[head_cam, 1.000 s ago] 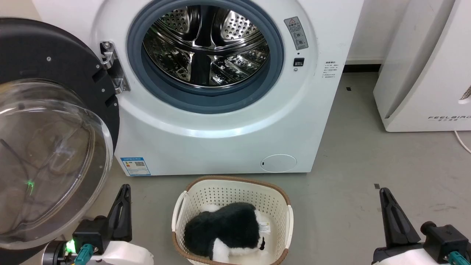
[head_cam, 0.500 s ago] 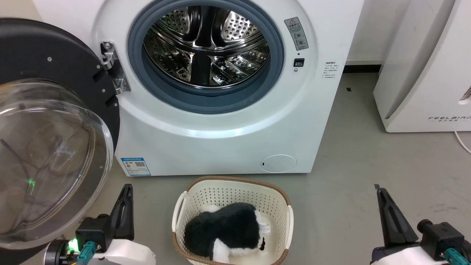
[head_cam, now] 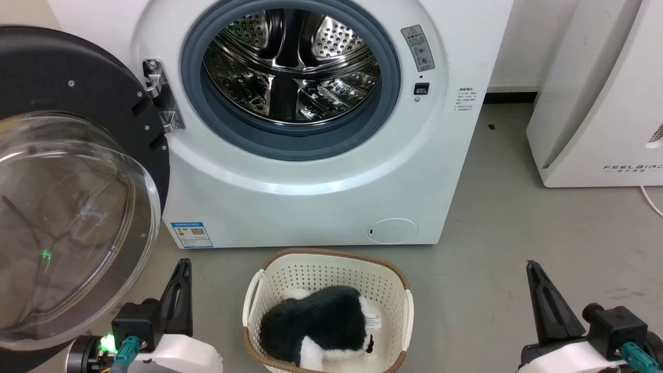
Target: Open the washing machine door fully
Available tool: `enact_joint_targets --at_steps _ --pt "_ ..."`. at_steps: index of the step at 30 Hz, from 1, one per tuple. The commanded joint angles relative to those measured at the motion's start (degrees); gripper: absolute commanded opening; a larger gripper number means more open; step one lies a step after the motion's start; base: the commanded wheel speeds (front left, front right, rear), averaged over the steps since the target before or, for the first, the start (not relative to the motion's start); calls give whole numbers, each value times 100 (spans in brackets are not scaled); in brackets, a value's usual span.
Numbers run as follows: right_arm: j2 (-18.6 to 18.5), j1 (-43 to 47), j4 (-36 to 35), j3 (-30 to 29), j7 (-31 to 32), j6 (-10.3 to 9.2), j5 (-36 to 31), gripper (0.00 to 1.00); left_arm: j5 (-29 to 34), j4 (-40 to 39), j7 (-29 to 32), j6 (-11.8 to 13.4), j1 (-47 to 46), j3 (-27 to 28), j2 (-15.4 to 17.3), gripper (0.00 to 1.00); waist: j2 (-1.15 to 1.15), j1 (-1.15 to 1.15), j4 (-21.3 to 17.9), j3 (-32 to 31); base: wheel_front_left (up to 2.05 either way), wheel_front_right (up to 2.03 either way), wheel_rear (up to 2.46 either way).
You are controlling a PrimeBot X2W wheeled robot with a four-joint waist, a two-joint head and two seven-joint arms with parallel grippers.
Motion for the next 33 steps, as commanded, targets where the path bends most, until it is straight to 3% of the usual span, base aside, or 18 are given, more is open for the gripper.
enact_joint_targets --at_steps 1,33 --pt "5 -88 -31 19 60 17 -68 0 58 -55 70 46 -23 -15 -8 0 0 0 1 -2 0 0 0" --pt "8 -210 -54 74 436 27 -248 0 103 -221 444 161 -35 -156 -28 0 0 0 15 -26 0 0 0"
